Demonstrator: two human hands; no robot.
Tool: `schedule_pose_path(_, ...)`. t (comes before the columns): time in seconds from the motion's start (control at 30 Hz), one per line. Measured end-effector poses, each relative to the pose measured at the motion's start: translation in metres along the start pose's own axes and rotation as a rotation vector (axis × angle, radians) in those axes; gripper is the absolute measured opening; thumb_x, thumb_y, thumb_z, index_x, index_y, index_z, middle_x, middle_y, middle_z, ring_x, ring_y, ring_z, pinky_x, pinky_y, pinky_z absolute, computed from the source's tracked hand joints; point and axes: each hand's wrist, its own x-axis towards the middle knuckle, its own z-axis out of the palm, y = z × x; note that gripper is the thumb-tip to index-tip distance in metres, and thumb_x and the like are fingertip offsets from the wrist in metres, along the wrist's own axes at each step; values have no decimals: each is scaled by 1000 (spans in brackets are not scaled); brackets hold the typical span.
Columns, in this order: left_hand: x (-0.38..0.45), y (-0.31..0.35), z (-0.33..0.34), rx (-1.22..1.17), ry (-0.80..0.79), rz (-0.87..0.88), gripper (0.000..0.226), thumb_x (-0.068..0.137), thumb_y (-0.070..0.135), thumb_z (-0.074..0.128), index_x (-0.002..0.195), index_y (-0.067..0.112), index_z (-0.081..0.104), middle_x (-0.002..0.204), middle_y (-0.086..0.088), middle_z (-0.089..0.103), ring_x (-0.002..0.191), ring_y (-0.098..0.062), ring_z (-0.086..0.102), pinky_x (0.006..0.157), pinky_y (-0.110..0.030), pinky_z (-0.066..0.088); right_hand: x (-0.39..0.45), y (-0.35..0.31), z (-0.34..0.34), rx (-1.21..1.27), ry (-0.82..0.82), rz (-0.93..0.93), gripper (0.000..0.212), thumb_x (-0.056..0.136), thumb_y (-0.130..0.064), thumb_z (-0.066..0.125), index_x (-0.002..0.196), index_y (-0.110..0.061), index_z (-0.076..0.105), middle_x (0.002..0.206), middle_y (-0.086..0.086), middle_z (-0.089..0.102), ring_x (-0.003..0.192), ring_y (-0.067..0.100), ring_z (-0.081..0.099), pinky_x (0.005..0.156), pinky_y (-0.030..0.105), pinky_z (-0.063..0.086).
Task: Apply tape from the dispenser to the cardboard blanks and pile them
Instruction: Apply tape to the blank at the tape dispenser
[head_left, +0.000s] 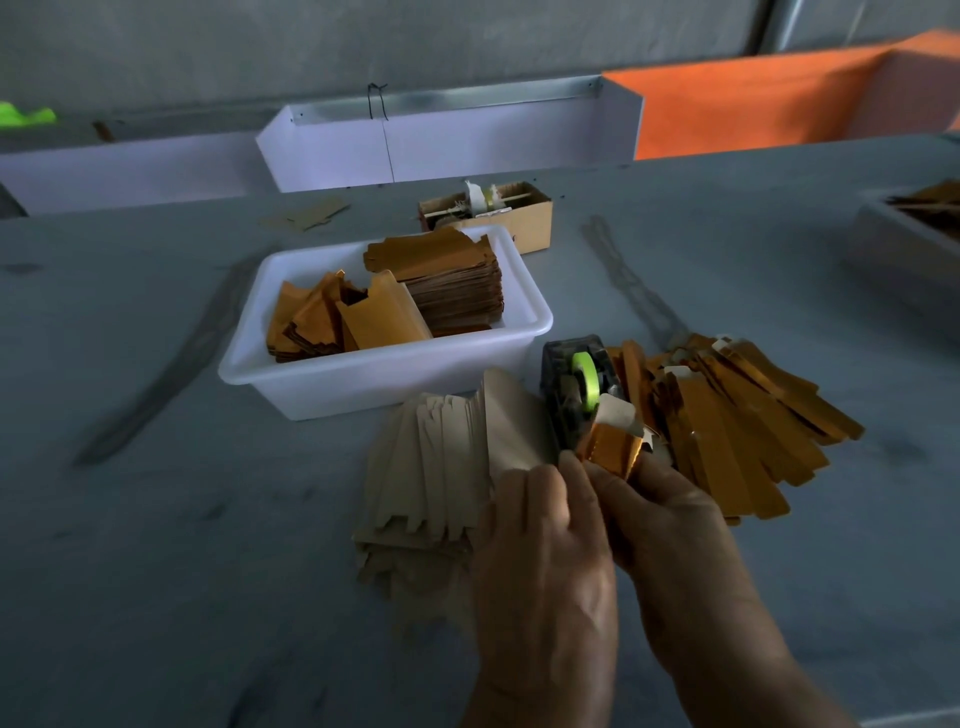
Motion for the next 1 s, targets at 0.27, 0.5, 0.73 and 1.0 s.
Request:
schedule_pose_path(0.27,-7,4,5,-53,-99,32,37,72,18,48,95,18,76,73,1,59,70,-18,56,54,-25,48,2,3,-2,-5,-2,22,18,81,-27,65,85,-10,69,77,6,71,81,22,69,71,32,53)
schedule_pose_path(0.5,16,-17,-7,-1185,-434,-836,12,85,20,69,94,25,63,85,3,68,72,-6,64,60,-18,53,7,-8,-11,118,-133,-4,17,69,-33,61,74,-22,73,73,-1,69,75,11,67,78,32,49)
schedule_pose_path(0.73,22,-22,-10,-1313,-459,-790,11,85,27,66,75,26,72,71,6,71,61,-3,64,57,-19,50,16,-18,-23,-77,-211,-10,37,69,-40,58,90,-11,70,78,2,72,78,13,69,84,35,49)
schedule_pose_path(1.0,34,-41,-8,-1191,-184,-963,18,88,24,64,71,18,65,57,11,63,49,2,56,54,-22,42,42,-19,-55,-464,96,-198,11,88,-21,61,81,-22,70,51,-9,59,51,10,49,51,23,39)
